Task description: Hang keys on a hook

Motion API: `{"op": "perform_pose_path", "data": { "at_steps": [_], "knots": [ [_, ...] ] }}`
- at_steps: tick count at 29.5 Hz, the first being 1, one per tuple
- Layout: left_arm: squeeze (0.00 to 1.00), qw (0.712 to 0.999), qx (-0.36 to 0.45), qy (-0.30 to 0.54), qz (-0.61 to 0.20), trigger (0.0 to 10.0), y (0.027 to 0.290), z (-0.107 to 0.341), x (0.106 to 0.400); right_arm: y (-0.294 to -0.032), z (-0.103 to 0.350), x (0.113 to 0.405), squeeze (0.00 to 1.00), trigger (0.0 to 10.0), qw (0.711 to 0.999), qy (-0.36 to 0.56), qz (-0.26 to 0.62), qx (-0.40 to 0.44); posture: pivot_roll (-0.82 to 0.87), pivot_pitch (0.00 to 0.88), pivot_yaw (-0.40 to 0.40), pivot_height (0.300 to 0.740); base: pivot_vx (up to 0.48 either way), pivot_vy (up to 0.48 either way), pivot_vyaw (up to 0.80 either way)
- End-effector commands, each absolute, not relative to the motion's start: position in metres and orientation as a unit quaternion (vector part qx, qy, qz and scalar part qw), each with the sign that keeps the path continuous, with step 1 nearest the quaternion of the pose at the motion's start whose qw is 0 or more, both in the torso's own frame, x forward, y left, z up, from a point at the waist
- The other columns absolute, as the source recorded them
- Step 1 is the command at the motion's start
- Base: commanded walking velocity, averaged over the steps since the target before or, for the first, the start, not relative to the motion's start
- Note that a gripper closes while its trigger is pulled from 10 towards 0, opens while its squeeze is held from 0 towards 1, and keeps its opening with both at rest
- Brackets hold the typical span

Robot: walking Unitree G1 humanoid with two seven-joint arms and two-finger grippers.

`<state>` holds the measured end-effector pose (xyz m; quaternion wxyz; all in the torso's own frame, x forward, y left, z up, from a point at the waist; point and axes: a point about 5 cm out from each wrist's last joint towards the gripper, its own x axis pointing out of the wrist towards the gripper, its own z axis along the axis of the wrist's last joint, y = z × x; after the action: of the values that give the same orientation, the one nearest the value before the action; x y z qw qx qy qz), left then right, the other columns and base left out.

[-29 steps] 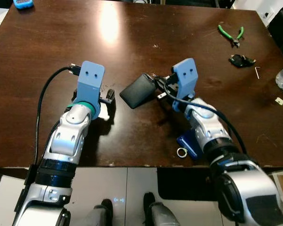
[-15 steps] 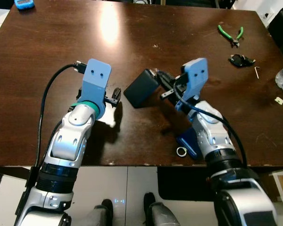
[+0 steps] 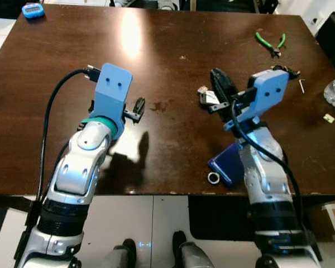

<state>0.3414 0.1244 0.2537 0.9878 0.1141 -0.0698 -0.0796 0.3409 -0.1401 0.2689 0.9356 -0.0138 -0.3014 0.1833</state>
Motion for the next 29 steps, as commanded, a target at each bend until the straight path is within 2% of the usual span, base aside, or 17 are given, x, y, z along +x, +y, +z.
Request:
{"op": "perform_pose_path", "data": {
  "at_steps": [1, 6, 8, 10, 12, 14, 21, 23, 24, 25, 29],
  "knots": [
    [0.0, 0.987, 0.121, -0.062, -0.085, 10.0, 0.123, 0.249, 0.338, -0.14, 0.263, 0.338, 0.0, 10.0, 0.94, -0.29, 0.177, -0.018, -0.15, 0.193, 0.067, 0.74, 0.0, 0.0, 0.0],
    [0.0, 0.987, 0.123, -0.063, -0.086, 10.0, 0.122, 0.249, 0.338, -0.137, 0.259, 0.338, 0.0, 10.0, 0.942, -0.276, 0.189, -0.028, -0.15, 0.192, 0.067, 0.74, 0.0, 0.0, 0.0],
    [0.0, 0.986, 0.125, -0.063, -0.088, 10.0, 0.119, 0.248, 0.34, -0.119, 0.238, 0.341, 0.0, 10.0, 0.942, -0.229, 0.229, -0.083, -0.14, 0.194, 0.064, 0.74, 0.0, 0.0, 0.0],
    [0.0, 0.986, 0.126, -0.061, -0.089, 10.0, 0.117, 0.246, 0.341, -0.115, 0.23, 0.347, 0.0, 10.0, 0.947, -0.201, 0.23, -0.103, -0.14, 0.197, 0.065, 0.74, 0.0, 0.0, 0.0],
    [0.0, 0.986, 0.13, -0.046, -0.091, 10.0, 0.114, 0.239, 0.349, -0.117, 0.219, 0.371, 0.0, 10.0, 0.961, -0.149, 0.2, -0.123, -0.14, 0.203, 0.065, 0.74, 0.0, 0.0, 0.0],
    [0.0, 0.987, 0.129, -0.032, -0.092, 10.0, 0.112, 0.232, 0.354, -0.119, 0.215, 0.382, 0.0, 10.0, 0.964, -0.123, 0.188, -0.145, -0.14, 0.21, 0.066, 0.74, 0.0, 0.0, 0.0],
    [0.0, 0.987, 0.132, -0.008, -0.094, 10.0, 0.11, 0.221, 0.362, -0.128, 0.213, 0.398, 0.0, 10.0, 0.967, -0.081, 0.163, -0.178, -0.13, 0.221, 0.066, 0.74, 0.0, 0.0, 0.0],
    [0.0, 0.985, 0.144, 0.012, -0.092, 10.0, 0.11, 0.212, 0.371, -0.157, 0.218, 0.406, 0.0, 10.0, 0.973, -0.056, 0.113, -0.192, -0.14, 0.241, 0.064, 0.74, 0.0, 0.0, 0.0],
    [0.0, 0.985, 0.144, 0.012, -0.092, 10.0, 0.11, 0.212, 0.371, -0.157, 0.218, 0.406, 0.0, 10.0, 0.973, -0.056, 0.113, -0.192, -0.14, 0.241, 0.064, 0.74, 0.0, 0.0, 0.0],
    [0.0, 0.985, 0.148, 0.017, -0.089, 10.0, 0.111, 0.208, 0.375, -0.183, 0.224, 0.406, 0.0, 10.0, 0.98, -0.05, 0.076, -0.178, -0.15, 0.253, 0.068, 0.74, 0.0, 0.0, 0.0],
    [0.0, 0.985, 0.151, 0.012, -0.085, 10.0, 0.112, 0.208, 0.377, -0.197, 0.228, 0.405, 0.0, 10.0, 0.984, -0.055, 0.059, -0.162, -0.15, 0.253, 0.068, 0.74, 0.0, 0.0, 0.0]
  ]
}}
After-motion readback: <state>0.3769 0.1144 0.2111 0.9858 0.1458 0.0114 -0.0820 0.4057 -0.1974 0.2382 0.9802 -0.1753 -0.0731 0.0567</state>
